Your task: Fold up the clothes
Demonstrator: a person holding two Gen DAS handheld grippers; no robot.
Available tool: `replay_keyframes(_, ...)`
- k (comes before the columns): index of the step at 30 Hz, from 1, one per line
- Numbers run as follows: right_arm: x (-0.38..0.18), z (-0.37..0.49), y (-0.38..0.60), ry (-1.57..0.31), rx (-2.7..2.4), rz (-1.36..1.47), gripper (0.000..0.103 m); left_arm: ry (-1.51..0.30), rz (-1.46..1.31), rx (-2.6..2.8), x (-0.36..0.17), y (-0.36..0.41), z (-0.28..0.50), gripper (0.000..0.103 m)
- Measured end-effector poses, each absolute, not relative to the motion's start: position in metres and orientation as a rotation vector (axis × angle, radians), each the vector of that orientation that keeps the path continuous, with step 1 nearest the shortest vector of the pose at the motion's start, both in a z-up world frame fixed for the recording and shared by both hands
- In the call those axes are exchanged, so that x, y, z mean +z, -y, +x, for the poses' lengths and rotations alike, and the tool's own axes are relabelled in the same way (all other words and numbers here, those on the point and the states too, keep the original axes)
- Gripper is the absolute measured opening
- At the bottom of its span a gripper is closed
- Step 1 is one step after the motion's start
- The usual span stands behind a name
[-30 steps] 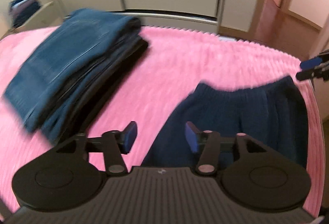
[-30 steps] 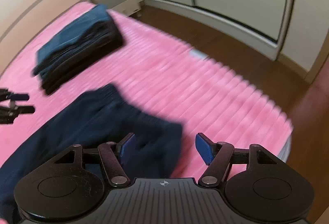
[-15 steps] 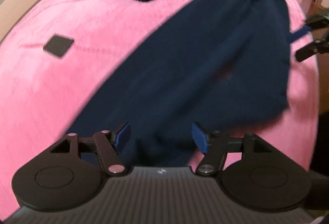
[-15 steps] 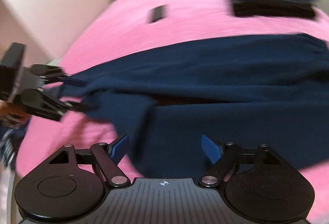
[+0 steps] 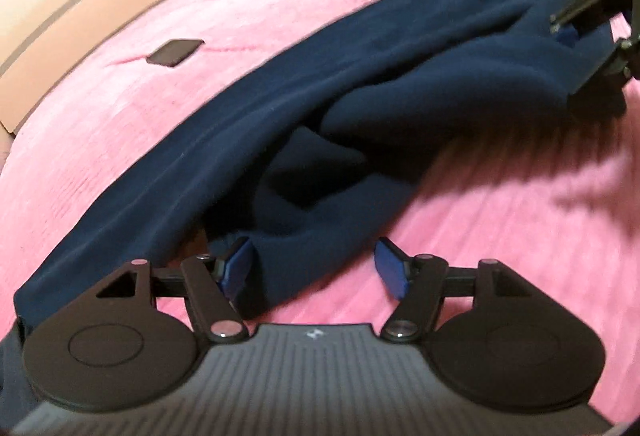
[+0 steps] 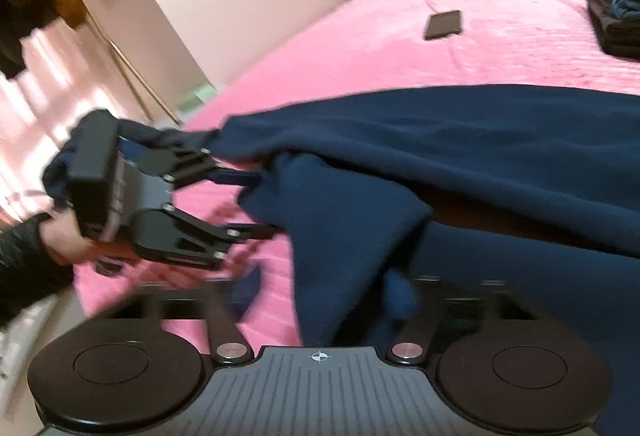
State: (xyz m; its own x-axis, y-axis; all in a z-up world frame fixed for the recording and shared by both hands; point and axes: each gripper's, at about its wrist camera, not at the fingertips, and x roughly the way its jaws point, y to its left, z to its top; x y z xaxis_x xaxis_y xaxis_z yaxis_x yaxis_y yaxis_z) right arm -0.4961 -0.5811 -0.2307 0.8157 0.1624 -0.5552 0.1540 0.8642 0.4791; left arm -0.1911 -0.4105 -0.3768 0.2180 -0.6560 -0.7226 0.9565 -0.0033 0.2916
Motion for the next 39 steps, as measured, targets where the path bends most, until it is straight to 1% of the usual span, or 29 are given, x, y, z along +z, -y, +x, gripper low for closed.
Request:
replay_keyframes(1, -0.229, -0.494, 0.579, -0.612, 0.022, 0.530, 0.032, -0.419, 0.858, -1.330, -0.376, 0.409, -0.192, 0.064)
replay_keyframes(2, -0.225, -0.495, 0.575, -0.597, 0.042, 0.510, 0.023, -0.405, 0.852, -1.327, -0.375, 0.407, -0.194, 0.064)
replay_keyframes(3, -0.221, -0.497, 0.567, -0.592, 0.074, 0.469, 0.021, -0.392, 0.848, -1.324, -0.375, 0.404, -0.195, 0.064)
replay_keyframes(5, -0.213, -0.499, 0.551, -0.583, 0.141, 0.380, 0.020, -0.367, 0.845, -1.313, -0.376, 0.399, -0.198, 0.064)
replay_keyframes(8, -0.213, -0.501, 0.523, -0.625, 0.240, 0.208, 0.020, -0.348, 0.840, -1.273, -0.374, 0.384, -0.204, 0.064)
replay_keyframes(13, -0.235, -0.524, 0.476, -0.725, 0.302, 0.007, 0.021, -0.344, 0.799, -1.201, -0.357, 0.347, -0.222, 0.064)
replay_keyframes(16, -0.242, -0.537, 0.465, -0.740, 0.268, -0.002, 0.021, -0.345, 0.772, -1.199, -0.339, 0.330, -0.240, 0.064)
replay_keyframes(18, -0.241, -0.543, 0.465, -0.718, 0.222, 0.044, 0.026, -0.334, 0.767, -1.215, -0.329, 0.327, -0.251, 0.065)
replay_keyframes(19, -0.242, -0.550, 0.465, -0.706, 0.215, 0.070, 0.038, -0.329, 0.771, -1.228, -0.324, 0.328, -0.256, 0.066)
replay_keyframes(20, -0.242, -0.553, 0.465, -0.694, 0.212, 0.106, 0.056, -0.326, 0.779, -1.253, -0.321, 0.333, -0.261, 0.067)
replay_keyframes(21, -0.242, -0.555, 0.463, -0.686, 0.208, 0.119, 0.065, -0.326, 0.790, -1.282, -0.318, 0.340, -0.267, 0.070)
replay_keyframes(22, -0.242, -0.556, 0.461, -0.679, 0.205, 0.127, 0.071, -0.326, 0.801, -1.311, -0.315, 0.346, -0.272, 0.074)
replay_keyframes(24, -0.242, -0.557, 0.455, -0.678, 0.191, 0.110, 0.071, -0.362, 0.805, -1.356, -0.316, 0.365, -0.275, 0.079)
replay_keyframes(26, -0.242, -0.560, 0.450, -0.683, 0.165, 0.089, 0.071, -0.412, 0.796, -1.378, -0.320, 0.387, -0.273, 0.079)
replay_keyframes(28, -0.241, -0.565, 0.452, -0.674, 0.132, 0.109, 0.071, -0.486, 0.756, -1.346, -0.327, 0.407, -0.265, 0.082)
replay_keyframes(30, -0.240, -0.569, 0.454, -0.662, 0.099, 0.133, 0.071, -0.599, 0.692, -1.317, -0.336, 0.420, -0.254, 0.081)
replay_keyframes(32, -0.239, -0.578, 0.455, -0.648, 0.062, 0.155, 0.071, -0.695, 0.652, -1.339, -0.343, 0.423, -0.250, 0.043)
replay_keyframes(33, -0.237, -0.582, 0.457, -0.637, 0.044, 0.169, 0.071, -0.705, 0.650, -1.345, -0.344, 0.420, -0.251, 0.015)
replay_keyframes(35, -0.232, -0.584, 0.462, -0.613, 0.012, 0.201, 0.071, -0.632, 0.672, -1.343, -0.336, 0.399, -0.262, 0.009)
replay_keyframes(36, -0.230, -0.583, 0.464, -0.605, 0.003, 0.216, 0.071, -0.602, 0.670, -1.338, -0.331, 0.383, -0.264, 0.008)
replay_keyframes(38, -0.228, -0.575, 0.463, -0.592, 0.003, 0.240, 0.072, -0.570, 0.643, -1.318, -0.321, 0.347, -0.265, 0.008)
replay_keyframes(39, -0.228, -0.571, 0.461, -0.588, 0.014, 0.245, 0.074, -0.583, 0.617, -1.305, -0.321, 0.327, -0.263, 0.010)
